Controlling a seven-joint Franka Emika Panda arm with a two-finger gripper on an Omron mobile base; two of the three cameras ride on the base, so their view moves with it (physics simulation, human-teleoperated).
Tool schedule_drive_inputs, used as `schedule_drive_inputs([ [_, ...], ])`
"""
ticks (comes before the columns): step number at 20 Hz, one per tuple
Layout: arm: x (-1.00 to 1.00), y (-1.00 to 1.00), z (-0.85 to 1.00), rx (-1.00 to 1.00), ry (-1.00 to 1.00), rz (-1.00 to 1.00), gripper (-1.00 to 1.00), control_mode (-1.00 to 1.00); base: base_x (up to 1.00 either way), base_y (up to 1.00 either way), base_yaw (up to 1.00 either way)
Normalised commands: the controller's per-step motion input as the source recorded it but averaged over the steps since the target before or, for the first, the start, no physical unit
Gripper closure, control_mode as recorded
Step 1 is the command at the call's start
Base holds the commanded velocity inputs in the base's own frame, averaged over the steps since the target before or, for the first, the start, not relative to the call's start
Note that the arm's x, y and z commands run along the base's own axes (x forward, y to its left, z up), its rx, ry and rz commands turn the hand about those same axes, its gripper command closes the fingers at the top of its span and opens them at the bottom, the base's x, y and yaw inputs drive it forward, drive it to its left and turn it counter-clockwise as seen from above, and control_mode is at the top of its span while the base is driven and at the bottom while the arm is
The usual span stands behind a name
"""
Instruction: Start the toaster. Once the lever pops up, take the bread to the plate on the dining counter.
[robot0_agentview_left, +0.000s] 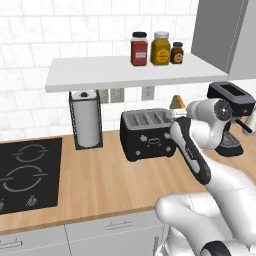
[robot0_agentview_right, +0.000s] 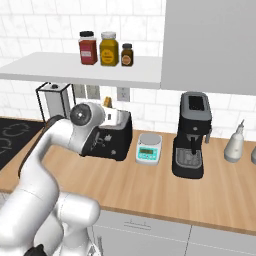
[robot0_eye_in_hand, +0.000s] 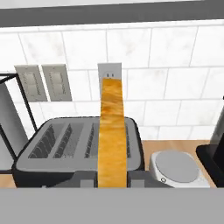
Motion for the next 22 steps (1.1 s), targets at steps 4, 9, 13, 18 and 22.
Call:
schedule_drive_inputs([
  [4,-1.00,0.33,0.35,0.00,0.04,0.00,1.00,-1.00,0.00,0.00,0.00],
  [9,-1.00,0.52,0.38,-0.10,0.11,0.00,1.00,-1.00,0.00,0.00,0.00],
  [13,-1.00,0.15,0.40,-0.10,0.00,0.00,1.00,-1.00,0.00,0.00,0.00],
  [18,-0.79,0.21,0.02,-0.02,0.09,0.00,1.00,-1.00,0.00,0.00,0.00],
  [22,-0.38,0.08,0.00,0.03,0.03,0.01,1.00,-1.00,0.00,0.00,0.00],
])
